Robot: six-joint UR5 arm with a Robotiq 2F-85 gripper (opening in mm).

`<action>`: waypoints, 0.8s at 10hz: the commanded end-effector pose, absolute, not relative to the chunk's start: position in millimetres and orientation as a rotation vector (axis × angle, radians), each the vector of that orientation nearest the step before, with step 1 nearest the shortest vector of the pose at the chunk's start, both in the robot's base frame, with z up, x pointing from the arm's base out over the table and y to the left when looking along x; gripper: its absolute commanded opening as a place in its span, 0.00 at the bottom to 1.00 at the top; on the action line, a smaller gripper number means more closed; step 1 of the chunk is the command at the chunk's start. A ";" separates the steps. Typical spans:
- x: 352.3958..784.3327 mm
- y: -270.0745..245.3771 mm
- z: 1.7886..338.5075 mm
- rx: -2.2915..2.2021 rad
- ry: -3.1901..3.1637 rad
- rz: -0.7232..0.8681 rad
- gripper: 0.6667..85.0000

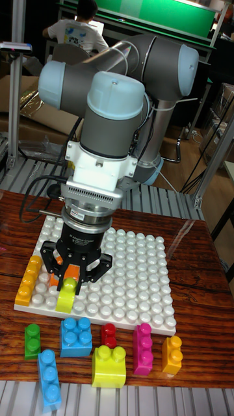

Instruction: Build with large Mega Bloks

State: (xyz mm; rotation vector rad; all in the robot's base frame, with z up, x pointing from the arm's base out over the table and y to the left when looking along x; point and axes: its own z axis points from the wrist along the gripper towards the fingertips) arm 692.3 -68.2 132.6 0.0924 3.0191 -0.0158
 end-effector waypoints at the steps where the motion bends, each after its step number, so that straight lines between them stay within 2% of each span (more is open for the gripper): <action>1: 689.5 -58.2 133.2 -0.045 3.028 0.036 0.00; 4: 694.6 -62.2 133.8 -0.092 3.007 0.009 0.00; 8: 671.3 -61.5 133.2 0.039 3.023 0.004 0.00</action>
